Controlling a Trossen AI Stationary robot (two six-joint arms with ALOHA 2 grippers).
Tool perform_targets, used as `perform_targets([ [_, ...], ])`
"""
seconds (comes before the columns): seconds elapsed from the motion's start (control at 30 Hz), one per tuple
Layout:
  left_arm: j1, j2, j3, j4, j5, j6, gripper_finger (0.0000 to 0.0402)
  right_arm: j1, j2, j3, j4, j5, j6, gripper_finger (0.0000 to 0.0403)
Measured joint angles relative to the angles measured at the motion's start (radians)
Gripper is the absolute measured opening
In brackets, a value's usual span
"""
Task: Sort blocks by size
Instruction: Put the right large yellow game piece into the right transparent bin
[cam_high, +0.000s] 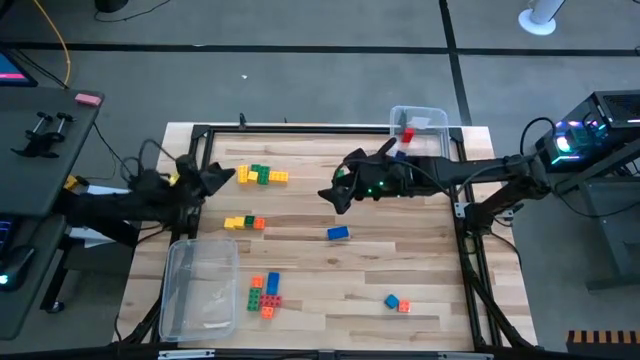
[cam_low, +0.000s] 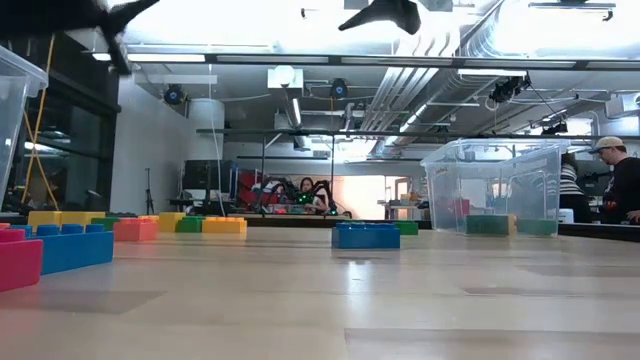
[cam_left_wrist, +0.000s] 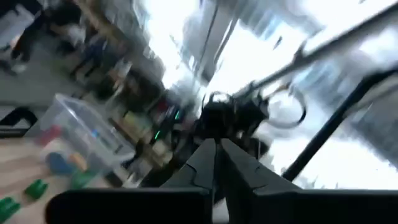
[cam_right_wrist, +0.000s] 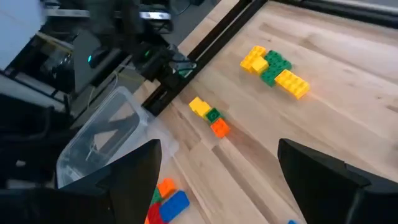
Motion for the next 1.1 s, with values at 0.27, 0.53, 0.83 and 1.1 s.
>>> perform_targets([
  [0.27,0.166,0.653,0.644,-0.852,0.054,0.413,0.0117,-0.108,-0.011,0.000,-0.042,-0.022,-0.111,0.0318],
  [0.53,0.325,1.277,0.954,-1.212,0.097,0.766,0.0202,-0.226,-0.092,0.000,-0.323,-0.125,-0.387,0.0318],
  [0.83,0.324,1.628,1.147,-1.298,0.049,1.024,0.0227,-0.422,-0.201,0.000,-0.434,-0.178,-0.651,0.0318],
  [1.1,0.348,1.643,1.112,-1.238,-0.004,1.165,0.0227,-0.530,-0.227,0.000,-0.465,-0.219,-0.715,0.0318],
])
